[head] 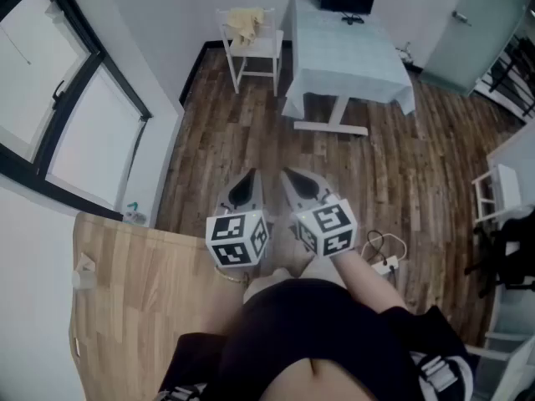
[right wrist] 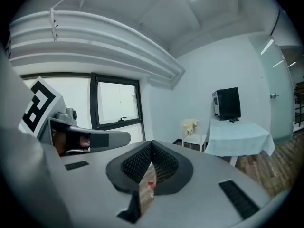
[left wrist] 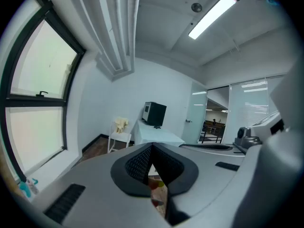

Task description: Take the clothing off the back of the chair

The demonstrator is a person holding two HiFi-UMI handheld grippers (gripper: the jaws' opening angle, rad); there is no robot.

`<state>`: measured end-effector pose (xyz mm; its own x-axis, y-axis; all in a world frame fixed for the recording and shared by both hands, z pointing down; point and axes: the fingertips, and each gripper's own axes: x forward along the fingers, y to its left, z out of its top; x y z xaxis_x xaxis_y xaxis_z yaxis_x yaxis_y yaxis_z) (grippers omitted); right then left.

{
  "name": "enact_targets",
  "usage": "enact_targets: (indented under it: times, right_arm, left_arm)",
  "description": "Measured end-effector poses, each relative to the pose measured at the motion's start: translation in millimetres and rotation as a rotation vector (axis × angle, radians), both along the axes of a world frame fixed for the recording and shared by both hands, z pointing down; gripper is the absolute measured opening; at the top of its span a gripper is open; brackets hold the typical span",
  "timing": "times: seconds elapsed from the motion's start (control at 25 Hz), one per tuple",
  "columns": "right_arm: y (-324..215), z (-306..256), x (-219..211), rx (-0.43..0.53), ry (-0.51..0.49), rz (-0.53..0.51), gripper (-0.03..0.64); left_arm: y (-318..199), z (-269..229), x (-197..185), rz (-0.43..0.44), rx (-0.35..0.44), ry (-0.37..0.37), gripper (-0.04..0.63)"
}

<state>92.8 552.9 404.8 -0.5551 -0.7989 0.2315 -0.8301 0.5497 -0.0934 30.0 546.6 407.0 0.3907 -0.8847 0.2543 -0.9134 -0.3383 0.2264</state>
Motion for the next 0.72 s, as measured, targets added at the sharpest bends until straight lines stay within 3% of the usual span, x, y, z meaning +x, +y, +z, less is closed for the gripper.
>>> enact_targets:
  times: [0.44, 0.6, 0.72]
  right_arm:
    - [1, 1, -11, 0.012, -0.004, -0.005, 0.011]
    - [4, -6, -15, 0.025, -0.067, -0.007, 0.011]
    - [6, -8, -19, 0.045, -0.044, -0.007, 0.011]
  left_arm:
    - [2, 6, -10, -0.007, 0.002, -0.034, 0.002]
    - [4, 7, -16, -0.016, -0.008, -0.035, 0.002]
    - [5, 7, -22, -0.027, -0.007, -0.033, 0.002]
